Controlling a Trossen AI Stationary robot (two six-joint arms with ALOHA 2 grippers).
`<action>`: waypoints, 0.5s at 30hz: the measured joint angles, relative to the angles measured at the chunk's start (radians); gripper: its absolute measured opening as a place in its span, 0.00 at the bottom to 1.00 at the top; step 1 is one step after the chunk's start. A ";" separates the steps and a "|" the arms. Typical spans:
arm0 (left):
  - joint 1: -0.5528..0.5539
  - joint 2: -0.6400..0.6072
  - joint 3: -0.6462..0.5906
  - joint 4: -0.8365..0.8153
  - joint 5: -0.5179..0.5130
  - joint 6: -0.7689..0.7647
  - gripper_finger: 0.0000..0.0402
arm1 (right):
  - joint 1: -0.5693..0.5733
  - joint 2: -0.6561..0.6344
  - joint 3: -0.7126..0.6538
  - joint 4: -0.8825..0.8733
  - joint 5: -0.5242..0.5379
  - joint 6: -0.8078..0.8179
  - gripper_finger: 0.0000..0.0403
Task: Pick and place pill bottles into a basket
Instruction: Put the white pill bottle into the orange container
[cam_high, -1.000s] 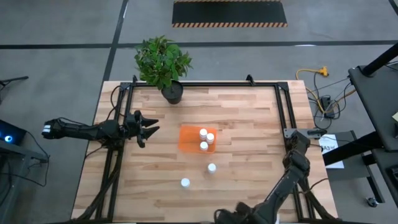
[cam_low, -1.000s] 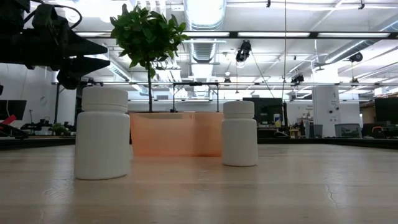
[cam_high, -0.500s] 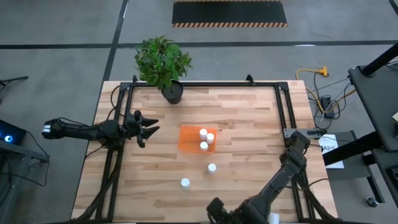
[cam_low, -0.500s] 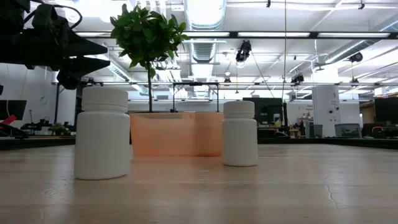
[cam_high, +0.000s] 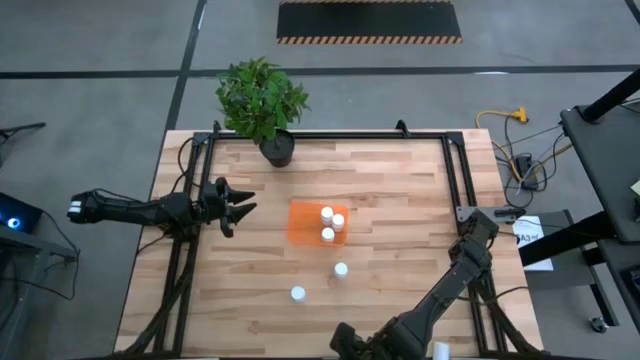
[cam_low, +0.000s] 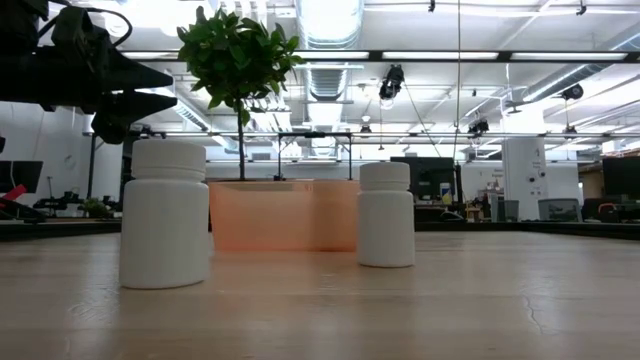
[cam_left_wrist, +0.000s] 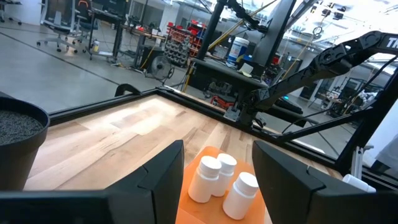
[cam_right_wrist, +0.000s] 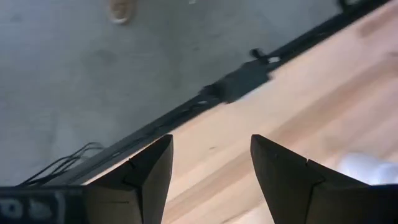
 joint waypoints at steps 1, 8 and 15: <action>0.000 0.000 0.000 0.000 0.000 0.000 0.43 | 0.001 0.000 0.000 -0.013 -0.019 0.000 0.51; 0.000 0.000 0.000 0.000 0.000 0.000 0.43 | 0.062 0.000 -0.006 -0.145 -0.049 -0.071 0.51; 0.000 0.000 0.000 0.000 0.000 0.000 0.43 | 0.179 0.000 -0.018 -0.150 -0.053 -0.093 0.51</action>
